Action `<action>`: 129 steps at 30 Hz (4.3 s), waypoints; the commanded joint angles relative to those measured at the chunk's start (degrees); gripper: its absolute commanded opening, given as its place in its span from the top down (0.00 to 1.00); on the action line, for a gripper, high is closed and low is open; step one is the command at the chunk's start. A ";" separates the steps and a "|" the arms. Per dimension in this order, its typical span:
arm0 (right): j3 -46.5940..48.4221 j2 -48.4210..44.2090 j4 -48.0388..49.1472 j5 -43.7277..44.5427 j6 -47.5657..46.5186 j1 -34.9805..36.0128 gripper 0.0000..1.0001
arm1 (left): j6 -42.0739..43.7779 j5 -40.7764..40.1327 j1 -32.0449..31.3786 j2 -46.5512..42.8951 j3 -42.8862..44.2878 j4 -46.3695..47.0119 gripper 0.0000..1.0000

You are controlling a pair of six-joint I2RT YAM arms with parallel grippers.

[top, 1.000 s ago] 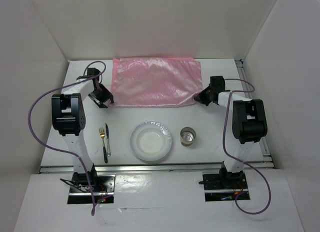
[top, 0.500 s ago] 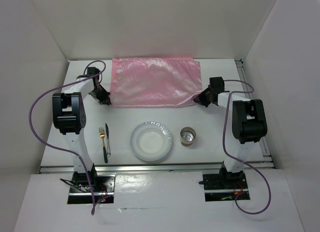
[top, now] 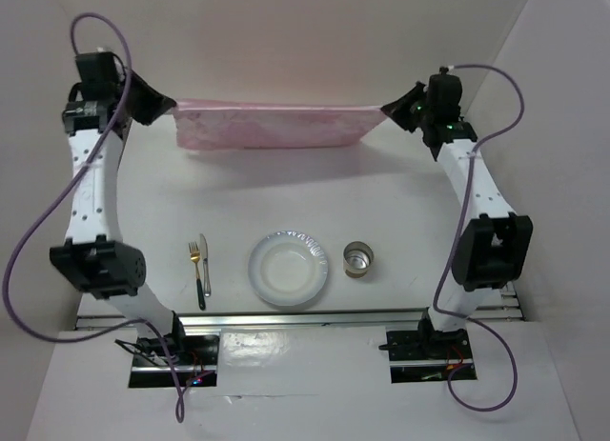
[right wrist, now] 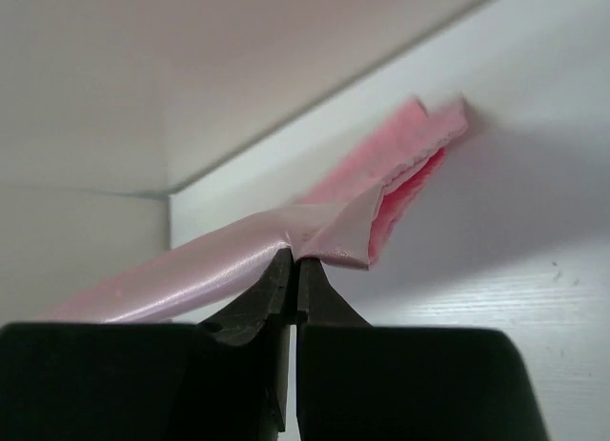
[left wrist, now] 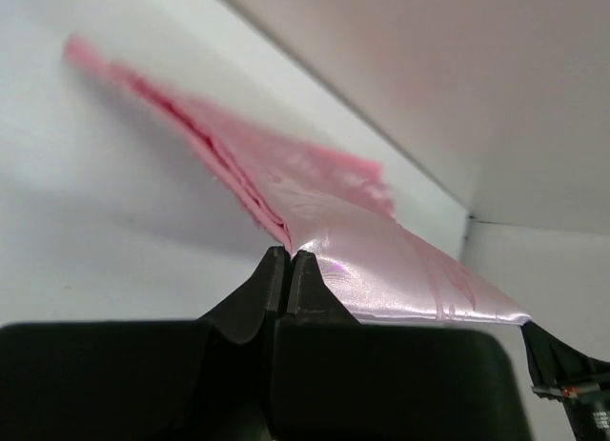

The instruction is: Set the dinner table for one person

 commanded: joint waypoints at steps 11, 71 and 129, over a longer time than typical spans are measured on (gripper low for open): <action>14.34 -17.75 -7.67 2.44 -8.21 -4.06 1.00 | -3.90 10.82 8.96 -18.56 -3.02 4.31 1.00; 5.82 -27.95 -5.48 1.74 -11.82 -7.31 1.00 | 0.85 16.54 10.01 -22.34 -13.49 11.16 1.00; -41.31 -30.50 -0.20 -7.41 -10.58 -6.00 0.55 | 9.01 7.16 4.40 -14.08 -42.68 11.79 0.29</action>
